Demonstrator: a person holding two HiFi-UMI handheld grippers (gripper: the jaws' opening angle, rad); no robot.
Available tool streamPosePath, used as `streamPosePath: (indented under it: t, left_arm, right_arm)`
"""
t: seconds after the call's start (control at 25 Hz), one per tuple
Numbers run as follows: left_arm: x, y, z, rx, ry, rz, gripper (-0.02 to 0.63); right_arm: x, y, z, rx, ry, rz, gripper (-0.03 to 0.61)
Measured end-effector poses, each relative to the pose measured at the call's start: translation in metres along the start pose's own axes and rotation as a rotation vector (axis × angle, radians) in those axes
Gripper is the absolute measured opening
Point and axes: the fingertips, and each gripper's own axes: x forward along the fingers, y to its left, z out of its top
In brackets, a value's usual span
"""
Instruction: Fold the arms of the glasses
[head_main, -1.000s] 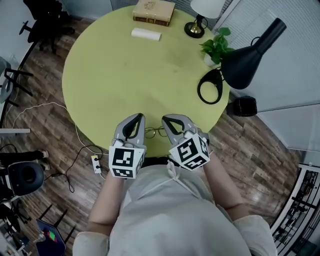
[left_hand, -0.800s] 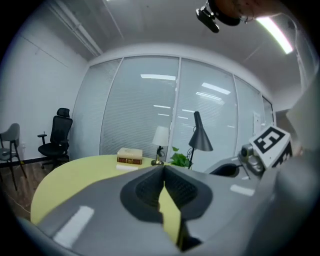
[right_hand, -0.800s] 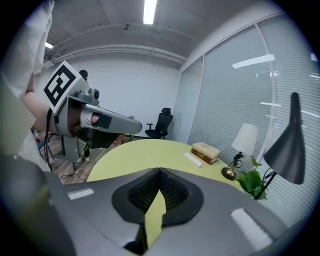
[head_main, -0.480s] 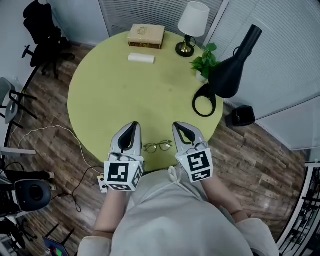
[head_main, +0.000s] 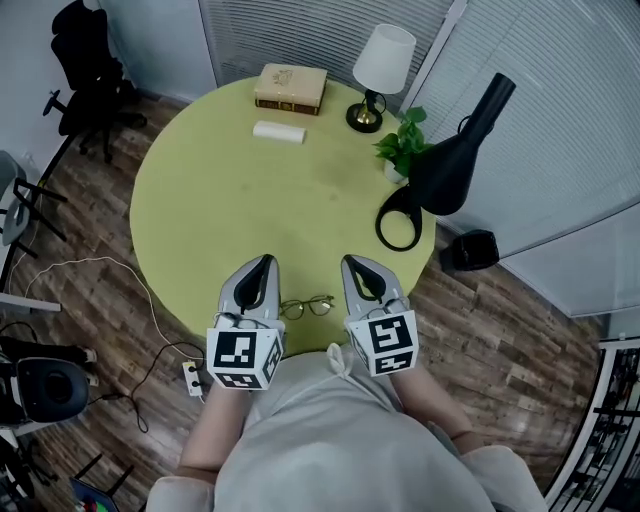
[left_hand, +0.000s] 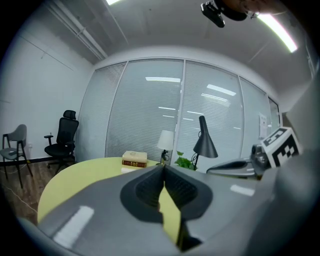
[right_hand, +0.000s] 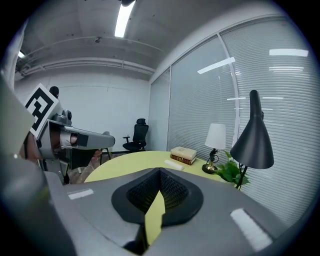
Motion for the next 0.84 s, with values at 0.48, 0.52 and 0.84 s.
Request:
streamPosePath:
  t: [0.48, 0.52, 0.84]
  left_arm:
    - [-0.009, 0.002, 0.001, -0.022, -0.002, 0.010, 0.006]
    - [-0.009, 0.002, 0.001, -0.023, -0.002, 0.011, 0.006]
    - [-0.007, -0.001, -0.003, -0.007, 0.002, 0.014, 0.006]
  right_arm:
    - [-0.002, 0.016, 0.004, 0.005, -0.020, 0.059, -0.002]
    - [-0.001, 0.015, 0.005, 0.005, -0.022, 0.056, -0.002]
    - [-0.004, 0.013, 0.005, -0.011, -0.054, 0.042, -0.002]
